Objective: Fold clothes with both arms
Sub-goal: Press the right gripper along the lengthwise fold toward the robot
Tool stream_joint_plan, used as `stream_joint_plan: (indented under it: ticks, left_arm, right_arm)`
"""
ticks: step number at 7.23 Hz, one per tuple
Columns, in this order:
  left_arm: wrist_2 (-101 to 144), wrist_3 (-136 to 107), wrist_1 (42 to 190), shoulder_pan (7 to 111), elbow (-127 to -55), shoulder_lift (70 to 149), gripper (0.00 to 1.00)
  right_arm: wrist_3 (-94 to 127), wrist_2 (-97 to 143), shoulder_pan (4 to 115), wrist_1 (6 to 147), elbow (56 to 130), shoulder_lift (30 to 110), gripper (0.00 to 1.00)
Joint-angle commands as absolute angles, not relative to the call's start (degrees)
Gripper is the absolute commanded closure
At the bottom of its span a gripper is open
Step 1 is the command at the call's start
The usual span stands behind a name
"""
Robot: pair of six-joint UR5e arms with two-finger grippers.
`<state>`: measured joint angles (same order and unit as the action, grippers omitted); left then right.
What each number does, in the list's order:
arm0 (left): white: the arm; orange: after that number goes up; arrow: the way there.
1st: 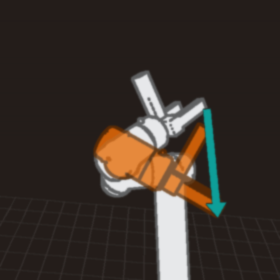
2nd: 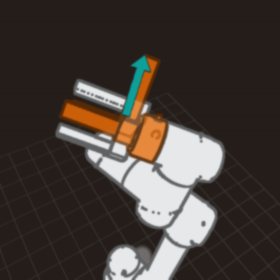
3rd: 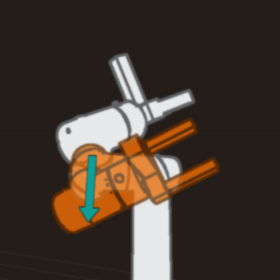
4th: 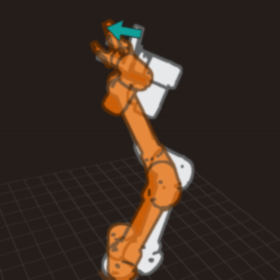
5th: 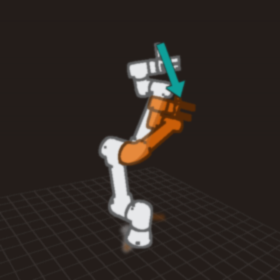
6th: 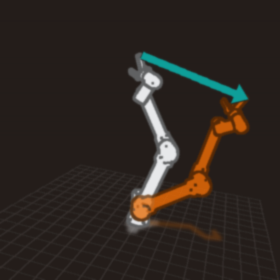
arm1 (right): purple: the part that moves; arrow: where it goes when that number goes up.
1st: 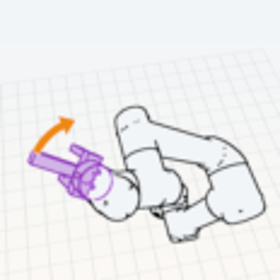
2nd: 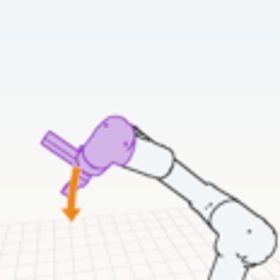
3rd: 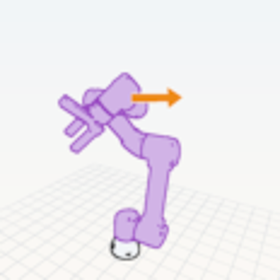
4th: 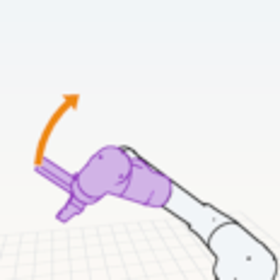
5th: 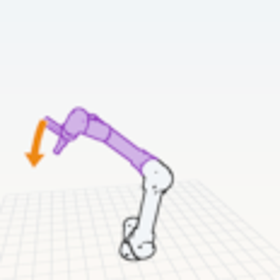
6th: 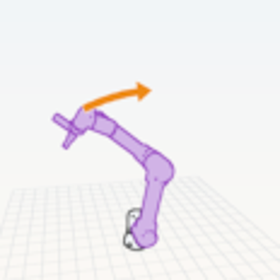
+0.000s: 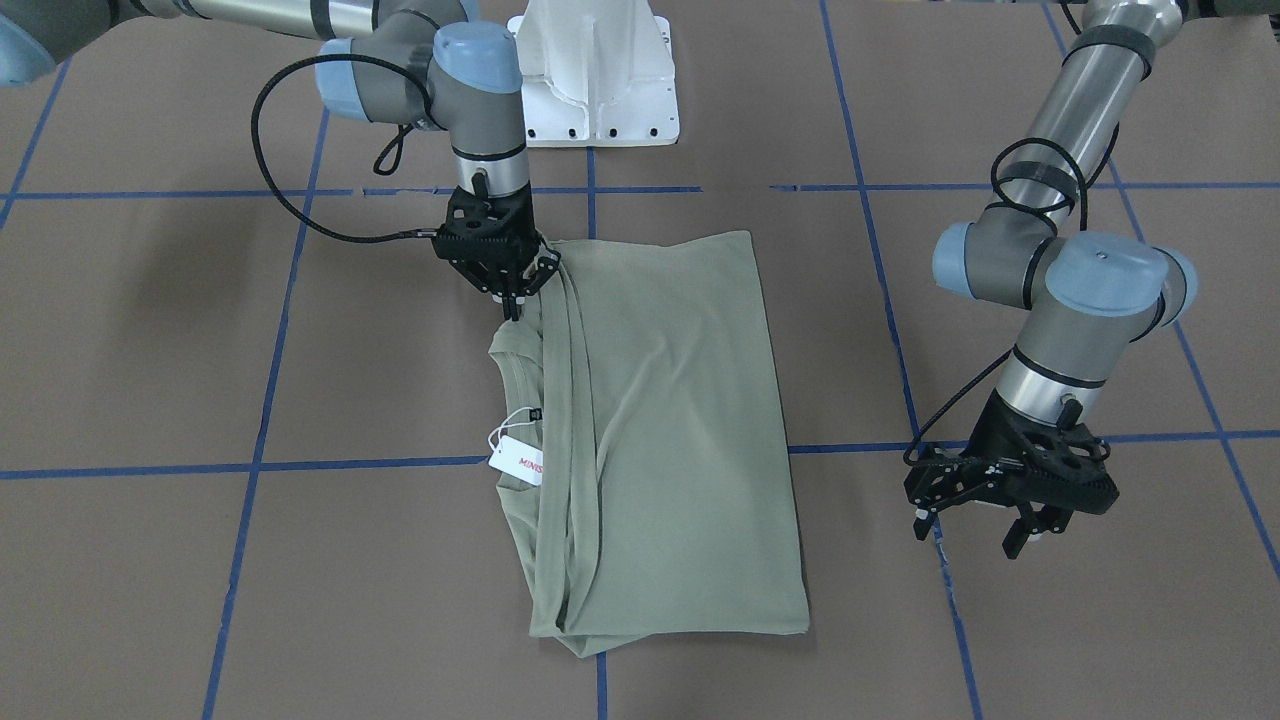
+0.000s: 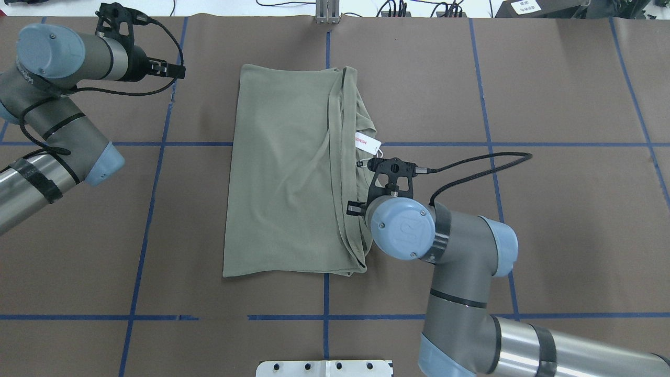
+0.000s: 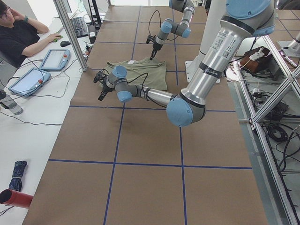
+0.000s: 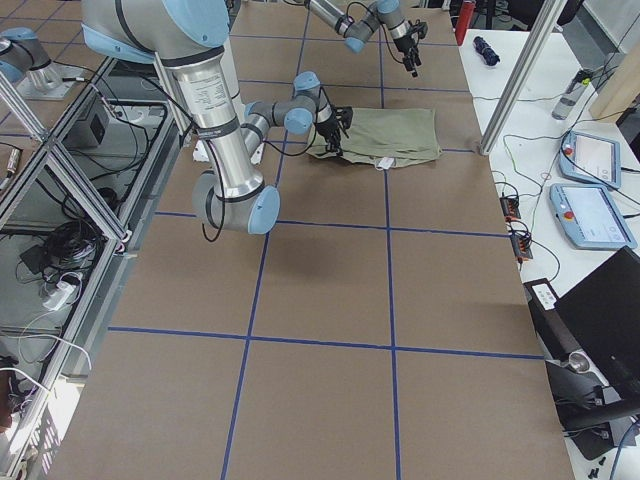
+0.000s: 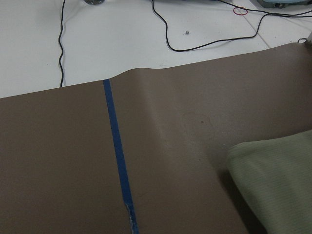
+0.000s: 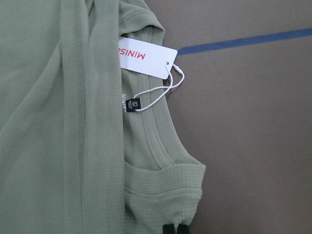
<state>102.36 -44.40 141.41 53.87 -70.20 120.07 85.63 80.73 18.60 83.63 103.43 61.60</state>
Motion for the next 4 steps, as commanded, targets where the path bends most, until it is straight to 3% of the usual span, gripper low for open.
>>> stream_joint_plan:
  ticks: [1,3,4]
  left_arm:
    - [102.39,-44.38,141.5,53.79,-70.22,120.06,0.0]
    - [102.39,-44.39,141.42,53.79,-70.31,120.06,0.0]
    - [102.39,-44.3,141.42,53.79,-70.66,120.06,0.0]
  right_arm:
    - [87.01,78.66,16.26,83.94,106.79,64.86,1.0]
    - [86.22,79.1,16.35,83.94,106.79,66.0,1.0]
    - [85.87,79.36,16.78,83.94,106.87,65.92,0.01]
